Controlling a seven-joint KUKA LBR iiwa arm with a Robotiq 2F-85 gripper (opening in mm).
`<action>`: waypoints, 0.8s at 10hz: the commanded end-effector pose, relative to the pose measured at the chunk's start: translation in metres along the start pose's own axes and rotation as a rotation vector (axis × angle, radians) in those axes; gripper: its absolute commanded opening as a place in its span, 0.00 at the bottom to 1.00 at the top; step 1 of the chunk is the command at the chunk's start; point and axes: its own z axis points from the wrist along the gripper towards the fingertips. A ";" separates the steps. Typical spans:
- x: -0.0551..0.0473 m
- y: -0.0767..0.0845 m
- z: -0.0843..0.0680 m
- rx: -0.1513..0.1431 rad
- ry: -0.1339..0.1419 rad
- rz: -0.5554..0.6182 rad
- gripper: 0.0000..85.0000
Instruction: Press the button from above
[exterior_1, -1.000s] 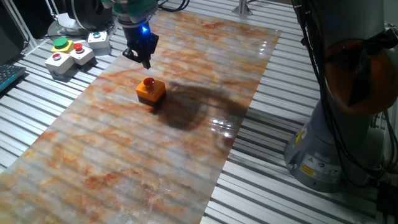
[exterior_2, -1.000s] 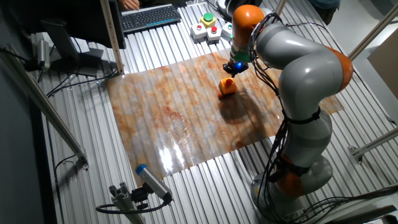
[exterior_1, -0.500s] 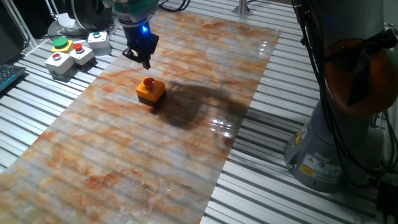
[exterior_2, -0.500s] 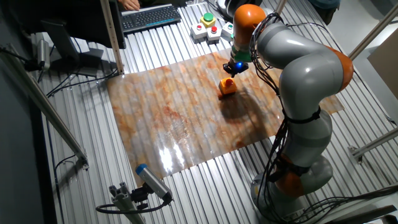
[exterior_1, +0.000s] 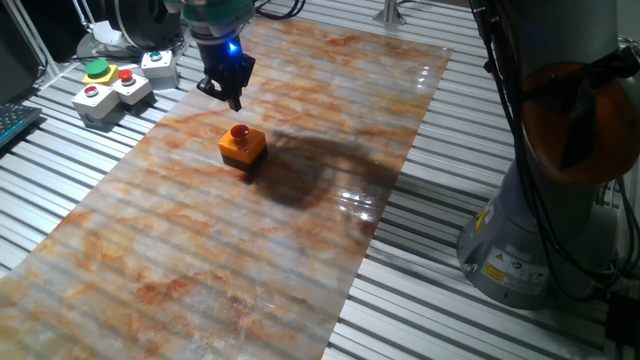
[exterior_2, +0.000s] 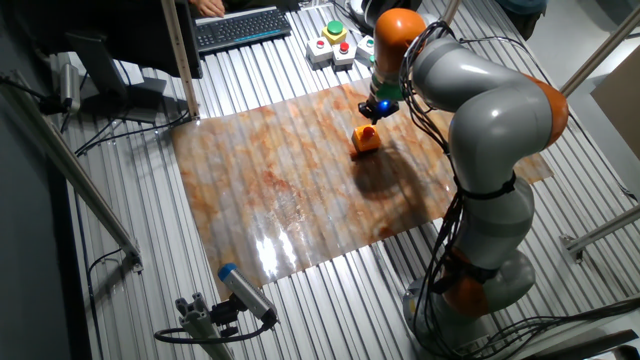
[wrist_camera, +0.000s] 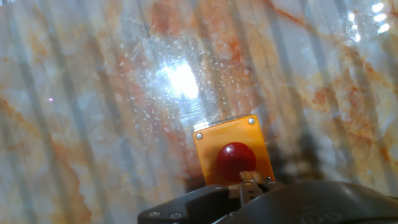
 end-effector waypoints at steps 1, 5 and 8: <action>0.000 0.000 0.000 0.003 -0.002 -0.001 0.00; 0.000 0.001 0.000 0.002 -0.002 -0.002 0.00; 0.001 0.002 0.001 -0.003 -0.002 -0.001 0.00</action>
